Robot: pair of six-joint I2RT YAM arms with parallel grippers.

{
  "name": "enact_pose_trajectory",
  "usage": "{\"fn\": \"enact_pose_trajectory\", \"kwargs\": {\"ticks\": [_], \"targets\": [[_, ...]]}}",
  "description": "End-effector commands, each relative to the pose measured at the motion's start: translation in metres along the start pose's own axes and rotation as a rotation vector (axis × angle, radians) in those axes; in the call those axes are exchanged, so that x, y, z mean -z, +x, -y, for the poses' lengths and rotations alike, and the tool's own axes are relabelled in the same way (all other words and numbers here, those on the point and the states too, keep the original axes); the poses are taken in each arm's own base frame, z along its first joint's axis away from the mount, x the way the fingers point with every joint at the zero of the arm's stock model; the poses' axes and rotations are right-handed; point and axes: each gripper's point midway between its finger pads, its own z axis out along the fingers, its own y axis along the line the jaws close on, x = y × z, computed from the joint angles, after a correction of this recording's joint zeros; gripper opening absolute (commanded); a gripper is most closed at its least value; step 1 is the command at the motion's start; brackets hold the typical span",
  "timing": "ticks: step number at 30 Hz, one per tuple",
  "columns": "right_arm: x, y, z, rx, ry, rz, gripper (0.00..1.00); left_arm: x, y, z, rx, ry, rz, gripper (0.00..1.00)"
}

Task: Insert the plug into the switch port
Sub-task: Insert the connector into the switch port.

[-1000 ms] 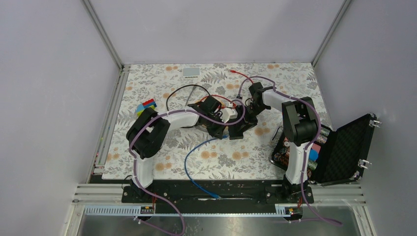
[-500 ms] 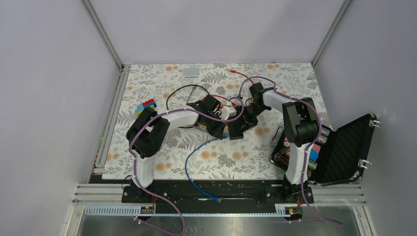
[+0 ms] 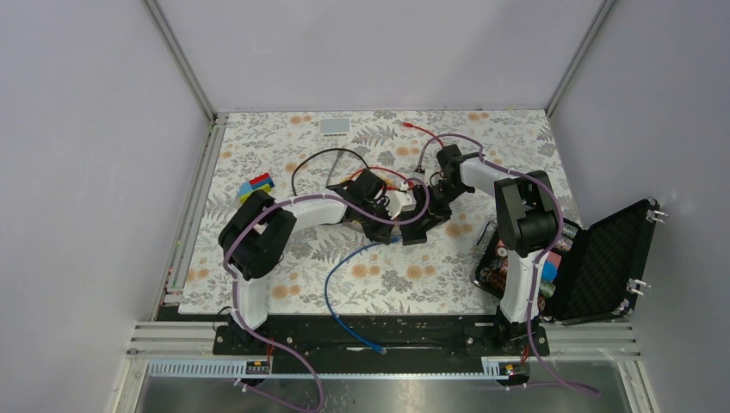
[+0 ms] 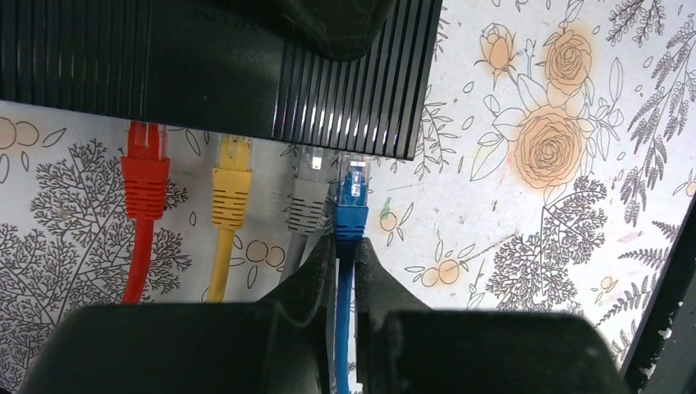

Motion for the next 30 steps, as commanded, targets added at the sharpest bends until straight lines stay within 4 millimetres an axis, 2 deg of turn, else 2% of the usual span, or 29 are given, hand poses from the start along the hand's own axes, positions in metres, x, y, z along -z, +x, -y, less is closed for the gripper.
{"fn": "enact_pose_trajectory", "kwargs": {"ticks": [1,7,14,19,29,30], "targets": [[-0.017,0.017,-0.007,0.007,0.001,-0.061,0.52,0.014,-0.084,0.02,-0.217,0.029,0.266,0.0],[-0.016,0.016,-0.008,0.01,0.001,-0.059,0.52,0.021,-0.095,0.023,-0.184,0.053,0.296,0.0],[-0.017,0.017,-0.008,0.007,0.0,-0.062,0.52,0.005,-0.083,0.017,-0.101,0.067,0.248,0.0],[-0.019,0.018,-0.008,0.0,0.0,-0.058,0.52,0.001,-0.075,0.008,-0.068,0.025,0.231,0.0],[-0.026,0.022,-0.017,-0.016,-0.021,-0.059,0.49,0.002,-0.092,0.002,-0.025,-0.023,0.292,0.0],[-0.028,0.023,-0.019,-0.015,-0.024,-0.059,0.49,0.003,-0.099,0.002,-0.03,-0.026,0.317,0.0]]}}
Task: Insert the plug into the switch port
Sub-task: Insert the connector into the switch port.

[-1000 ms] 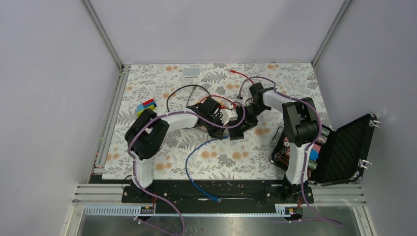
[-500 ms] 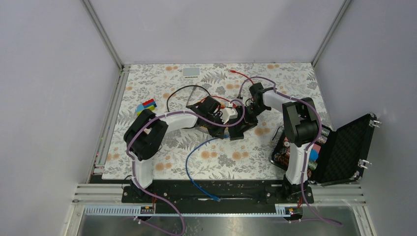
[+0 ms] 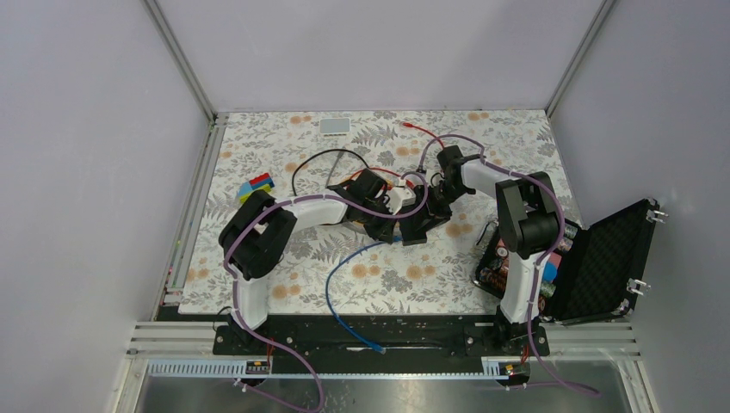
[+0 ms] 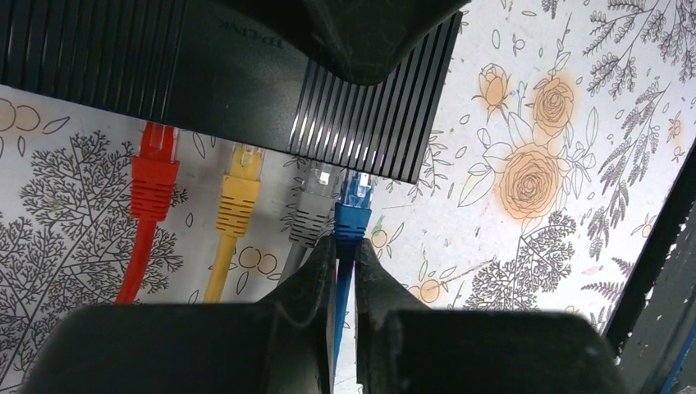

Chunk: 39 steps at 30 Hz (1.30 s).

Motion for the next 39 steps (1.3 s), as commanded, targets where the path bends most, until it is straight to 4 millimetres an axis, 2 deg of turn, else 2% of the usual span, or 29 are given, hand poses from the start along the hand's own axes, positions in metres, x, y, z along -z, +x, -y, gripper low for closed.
{"fn": "enact_pose_trajectory", "kwargs": {"ticks": [1,14,17,24,30,35,39], "targets": [[-0.029,0.025,-0.019,0.002,-0.027,-0.075,0.48,0.002,-0.094,0.011,-0.132,0.01,0.299,0.0],[-0.052,0.041,-0.036,-0.124,-0.141,-0.03,0.46,-0.003,-0.117,0.026,-0.041,0.058,0.407,0.0],[-0.056,0.05,-0.032,-0.127,-0.116,-0.044,0.46,-0.001,-0.126,0.028,-0.038,0.065,0.426,0.0],[-0.06,0.067,-0.021,-0.138,-0.077,-0.067,0.46,-0.003,-0.142,0.02,-0.027,0.035,0.426,0.0],[-0.066,0.08,-0.018,-0.147,-0.038,-0.088,0.46,-0.006,-0.149,0.003,0.03,-0.035,0.441,0.0],[-0.075,0.093,-0.024,-0.168,-0.033,-0.116,0.46,-0.003,-0.166,0.001,0.072,-0.045,0.475,0.0],[-0.078,0.104,-0.022,-0.196,-0.022,-0.121,0.46,0.009,-0.183,0.006,0.098,-0.022,0.524,0.0]]}}
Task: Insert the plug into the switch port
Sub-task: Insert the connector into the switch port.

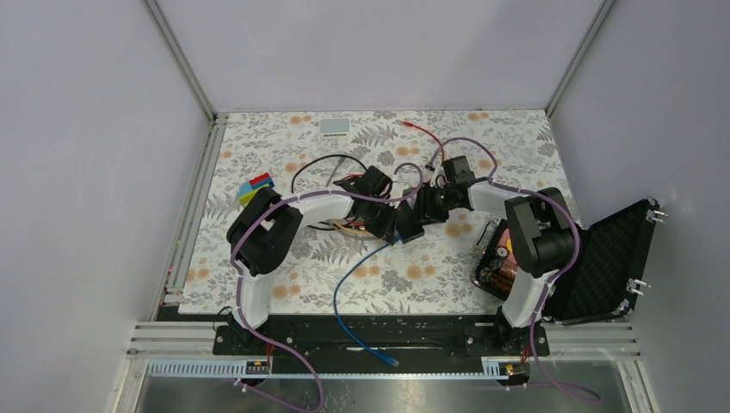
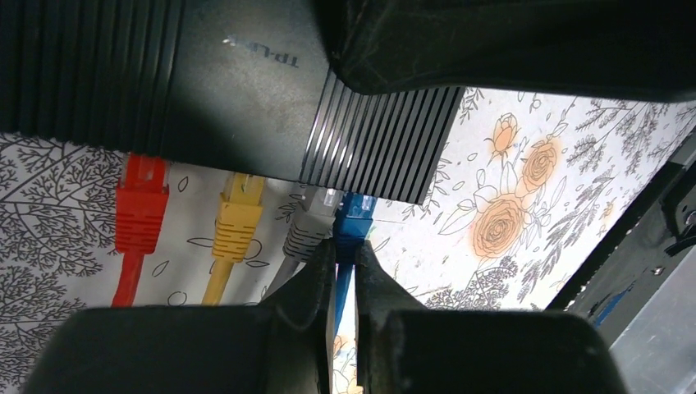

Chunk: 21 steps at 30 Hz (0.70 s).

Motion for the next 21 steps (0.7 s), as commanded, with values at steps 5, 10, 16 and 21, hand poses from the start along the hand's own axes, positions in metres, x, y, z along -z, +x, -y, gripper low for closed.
{"fn": "enact_pose_trajectory", "kwargs": {"ticks": [5,10,16,21], "targets": [[-0.033,0.133,0.001,-0.142,0.07,-0.372,0.47,0.034,-0.17,0.068,-0.225,0.14,0.578,0.0],[-0.031,0.136,0.001,-0.146,0.074,-0.37,0.47,0.023,-0.157,0.045,-0.176,0.058,0.544,0.0],[-0.031,0.135,0.006,-0.159,0.11,-0.363,0.47,0.024,-0.154,0.037,-0.155,0.027,0.503,0.0],[-0.017,0.1,0.014,-0.164,0.192,-0.246,0.63,0.026,-0.118,0.042,-0.15,0.057,0.485,0.11]]}}
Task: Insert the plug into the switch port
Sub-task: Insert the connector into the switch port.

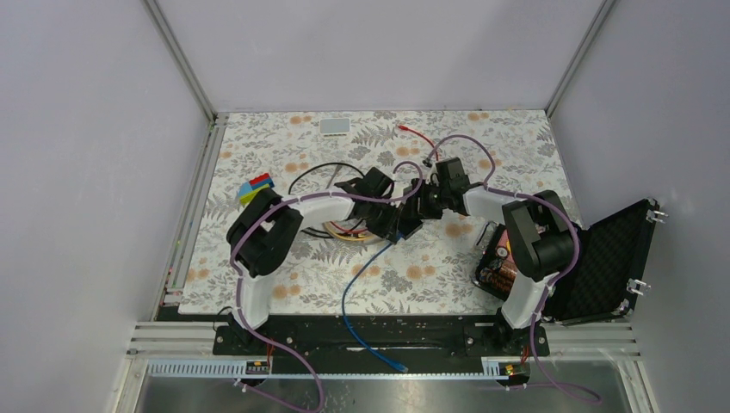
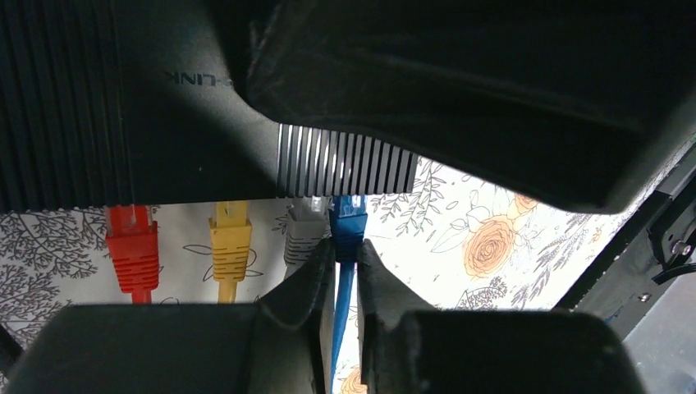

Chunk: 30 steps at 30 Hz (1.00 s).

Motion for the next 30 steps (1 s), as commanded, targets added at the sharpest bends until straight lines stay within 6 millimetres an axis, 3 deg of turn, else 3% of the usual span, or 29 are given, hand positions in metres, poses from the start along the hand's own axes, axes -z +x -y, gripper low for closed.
{"fn": "enact_pose_trajectory", "kwargs": {"ticks": [1,6,12,17,23,30], "targets": [[0.013,0.115,0.021,-0.159,0.174,-0.384,0.65,0.028,-0.101,0.047,-0.207,0.117,0.466,0.12],[0.017,0.078,0.024,-0.195,0.189,-0.284,0.7,0.029,-0.062,0.04,-0.214,0.114,0.402,0.2],[0.021,0.055,0.025,-0.201,0.187,-0.241,0.74,0.032,-0.028,0.039,-0.287,0.083,0.353,0.34],[0.022,0.053,0.026,-0.197,0.182,-0.254,0.72,0.024,-0.012,0.04,-0.37,0.018,0.335,0.39],[0.022,0.057,0.028,-0.19,0.179,-0.269,0.68,0.016,-0.007,0.042,-0.435,-0.028,0.319,0.37],[0.022,0.059,0.03,-0.184,0.165,-0.282,0.67,0.019,0.004,0.027,-0.5,-0.142,0.31,0.39]]}}
